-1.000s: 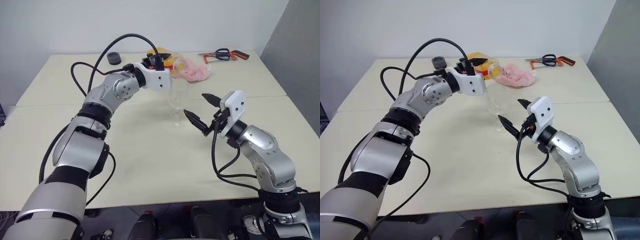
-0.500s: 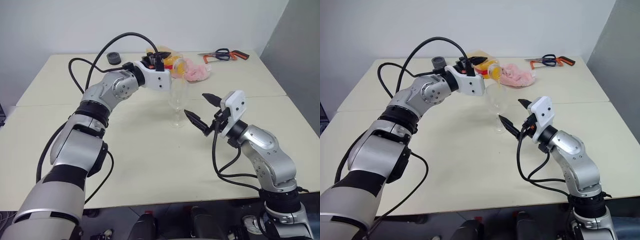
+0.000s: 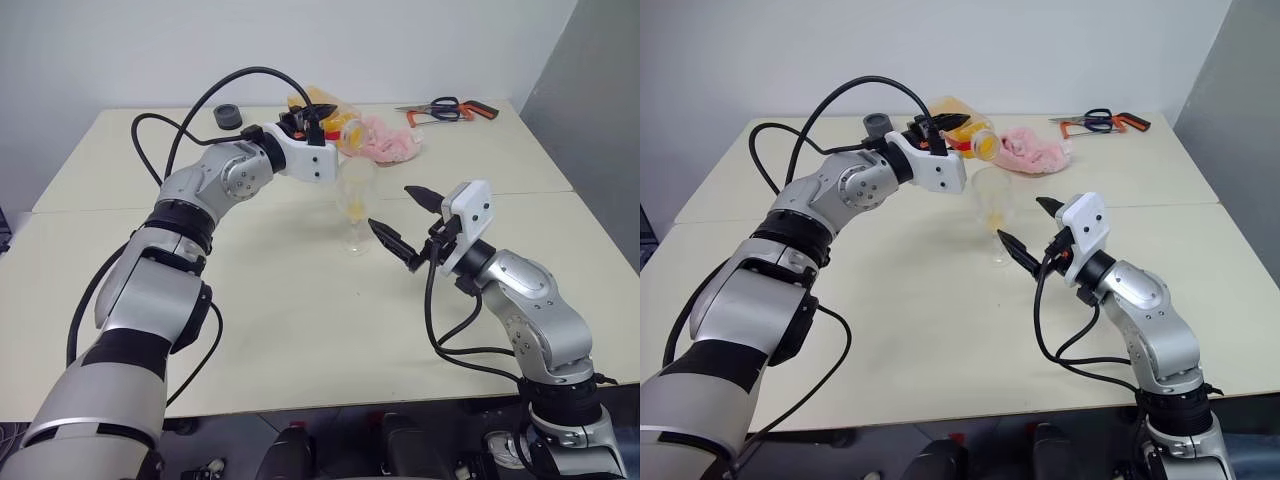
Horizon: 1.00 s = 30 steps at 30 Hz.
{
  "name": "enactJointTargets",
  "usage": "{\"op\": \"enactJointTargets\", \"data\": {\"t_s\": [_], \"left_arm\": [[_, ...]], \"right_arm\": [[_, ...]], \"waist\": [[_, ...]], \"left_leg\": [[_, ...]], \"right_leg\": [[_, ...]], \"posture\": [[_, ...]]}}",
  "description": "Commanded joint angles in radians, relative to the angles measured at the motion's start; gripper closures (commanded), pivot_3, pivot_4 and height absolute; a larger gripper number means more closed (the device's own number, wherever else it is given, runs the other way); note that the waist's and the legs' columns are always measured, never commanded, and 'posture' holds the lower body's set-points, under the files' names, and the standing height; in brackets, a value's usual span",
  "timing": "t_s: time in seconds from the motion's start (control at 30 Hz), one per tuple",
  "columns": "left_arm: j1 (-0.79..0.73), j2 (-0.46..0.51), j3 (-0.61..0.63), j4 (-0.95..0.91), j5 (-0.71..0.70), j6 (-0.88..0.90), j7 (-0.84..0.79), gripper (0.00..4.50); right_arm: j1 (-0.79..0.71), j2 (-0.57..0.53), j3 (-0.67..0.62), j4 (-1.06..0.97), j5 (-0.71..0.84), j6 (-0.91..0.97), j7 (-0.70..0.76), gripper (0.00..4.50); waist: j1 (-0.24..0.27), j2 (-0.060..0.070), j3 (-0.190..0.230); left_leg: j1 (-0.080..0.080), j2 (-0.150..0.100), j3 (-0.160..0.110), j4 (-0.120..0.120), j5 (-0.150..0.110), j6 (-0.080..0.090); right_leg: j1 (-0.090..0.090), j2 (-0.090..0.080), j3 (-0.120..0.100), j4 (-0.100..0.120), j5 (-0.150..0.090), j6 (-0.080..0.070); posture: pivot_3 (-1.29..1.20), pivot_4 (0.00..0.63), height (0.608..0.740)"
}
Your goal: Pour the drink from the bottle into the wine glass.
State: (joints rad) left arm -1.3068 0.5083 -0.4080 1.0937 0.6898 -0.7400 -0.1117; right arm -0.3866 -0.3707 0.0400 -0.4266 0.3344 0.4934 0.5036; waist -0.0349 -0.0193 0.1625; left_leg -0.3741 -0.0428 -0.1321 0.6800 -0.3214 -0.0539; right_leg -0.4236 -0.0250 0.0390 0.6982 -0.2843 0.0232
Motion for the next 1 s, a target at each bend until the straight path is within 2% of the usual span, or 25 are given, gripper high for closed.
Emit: {"op": "enactJointTargets", "data": {"t_s": [0.03,1.0], "left_arm": [[-0.059,0.016,0.005,-0.017,-0.005,-0.013,0.032,2.86],[-0.066,0.031,-0.013,-0.008,0.0,-0.033,0.055,2.86]], "right_arm": [[-0.006,-0.004,-0.018,-0.015,0.011,-0.026,0.009,0.0],[-0.002,-0.013,-0.039,-0.01,0.026,-0.008,0.022,0.0]], "waist": [[0.0,0.0,0.0],[0.0,0.0,0.0]], "left_leg": [[0.0,0.0,0.0,0.0,0.0,0.0],[0.0,0.0,0.0,0.0,0.0,0.0]], "right_leg": [[0.0,0.0,0.0,0.0,0.0,0.0],[0.0,0.0,0.0,0.0,0.0,0.0]], "posture": [[0.0,0.15,0.74],[0.0,0.15,0.74]]}}
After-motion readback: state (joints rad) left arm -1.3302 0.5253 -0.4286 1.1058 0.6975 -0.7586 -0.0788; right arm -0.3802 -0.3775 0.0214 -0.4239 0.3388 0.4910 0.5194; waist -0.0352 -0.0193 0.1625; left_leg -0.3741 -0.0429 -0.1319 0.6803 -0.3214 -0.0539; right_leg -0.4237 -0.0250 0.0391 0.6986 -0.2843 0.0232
